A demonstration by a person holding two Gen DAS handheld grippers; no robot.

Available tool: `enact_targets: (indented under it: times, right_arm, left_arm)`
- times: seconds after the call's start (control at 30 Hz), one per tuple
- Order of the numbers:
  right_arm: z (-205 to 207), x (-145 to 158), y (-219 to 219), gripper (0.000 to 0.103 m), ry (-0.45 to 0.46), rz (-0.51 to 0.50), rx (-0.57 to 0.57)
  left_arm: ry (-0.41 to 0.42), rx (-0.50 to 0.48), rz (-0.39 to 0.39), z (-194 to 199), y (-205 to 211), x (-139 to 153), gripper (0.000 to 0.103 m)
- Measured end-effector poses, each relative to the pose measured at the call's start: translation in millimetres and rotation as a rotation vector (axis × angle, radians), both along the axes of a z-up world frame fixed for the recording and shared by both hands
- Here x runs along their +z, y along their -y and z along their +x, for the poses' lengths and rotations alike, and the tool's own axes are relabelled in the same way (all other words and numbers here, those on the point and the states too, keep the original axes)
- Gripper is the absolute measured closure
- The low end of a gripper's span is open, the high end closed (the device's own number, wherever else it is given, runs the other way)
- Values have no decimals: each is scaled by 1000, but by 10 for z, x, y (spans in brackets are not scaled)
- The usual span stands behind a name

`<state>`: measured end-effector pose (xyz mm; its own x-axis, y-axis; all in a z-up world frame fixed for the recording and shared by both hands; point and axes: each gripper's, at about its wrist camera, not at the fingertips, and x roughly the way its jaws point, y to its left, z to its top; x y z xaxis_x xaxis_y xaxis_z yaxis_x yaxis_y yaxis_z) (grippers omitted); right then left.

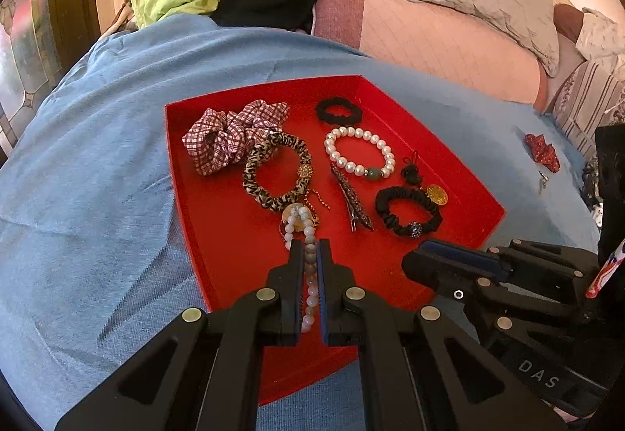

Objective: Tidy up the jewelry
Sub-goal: 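Carry the necklace and earring into the tray and open both tools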

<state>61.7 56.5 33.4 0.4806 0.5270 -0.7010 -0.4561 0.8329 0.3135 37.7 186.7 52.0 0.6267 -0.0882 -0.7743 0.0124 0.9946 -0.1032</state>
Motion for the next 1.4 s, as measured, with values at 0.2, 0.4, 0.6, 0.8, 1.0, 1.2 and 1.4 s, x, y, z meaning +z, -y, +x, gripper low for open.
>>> enact_targets:
  times: [0.2, 0.4, 0.6, 0.8, 1.0, 1.2, 1.4]
  right_arm:
    - [1, -2, 2, 89, -1, 0, -2]
    - [1, -3, 1, 89, 1, -1, -1]
    - [13, -7, 13, 88, 1, -3, -5]
    - [11, -7, 10, 88, 1, -3, -5]
    - [11, -4, 10, 88, 2, -5, -7]
    - [25, -14, 32, 88, 1, -6, -15]
    - [19, -7, 41, 88, 0, -6, -19]
  left_arm:
    - [-4, 2, 4, 6, 2, -16, 97]
    - [-10, 0, 8, 1, 8, -32, 97]
    - [-18, 2, 14, 13, 13, -48, 97]
    - [-26, -2, 19, 20, 26, -61, 97]
    - [-34, -1, 24, 30, 30, -78, 97]
    - [-42, -2, 25, 34, 31, -97, 97]
    - [-48, -1, 26, 36, 28, -108, 97]
